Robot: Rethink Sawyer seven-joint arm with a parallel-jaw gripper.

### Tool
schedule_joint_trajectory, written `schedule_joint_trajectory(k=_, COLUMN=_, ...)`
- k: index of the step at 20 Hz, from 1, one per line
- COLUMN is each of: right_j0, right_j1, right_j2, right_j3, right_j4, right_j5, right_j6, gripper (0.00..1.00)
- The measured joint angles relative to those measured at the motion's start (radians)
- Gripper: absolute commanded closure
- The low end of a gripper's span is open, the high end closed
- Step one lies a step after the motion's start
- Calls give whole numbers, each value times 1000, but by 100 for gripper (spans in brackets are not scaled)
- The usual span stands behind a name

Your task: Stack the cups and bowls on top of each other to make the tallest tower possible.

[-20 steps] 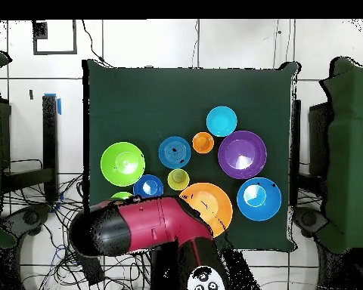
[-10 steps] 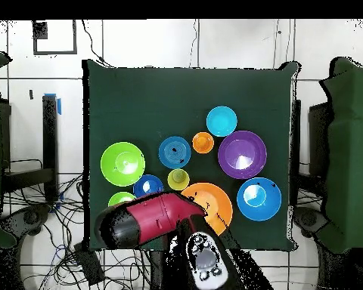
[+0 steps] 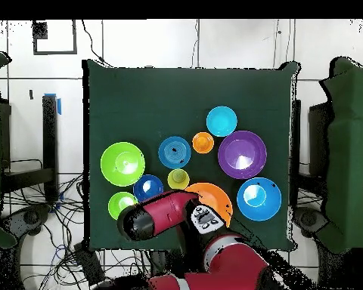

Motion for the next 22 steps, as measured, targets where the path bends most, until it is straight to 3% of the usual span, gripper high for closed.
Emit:
schedule_joint_trajectory(k=5, right_j0=14, right_j1=45, right_j2=-24, right_j3=-14, right_j4=-24, right_j5=-3, right_j6=0, gripper=0)
schedule_joint_trajectory(k=22, right_j0=24, right_j1=45, right_j2=-47, right_j3=-43, right_j4=-25, right_j5=1, right_j6=0, gripper=0)
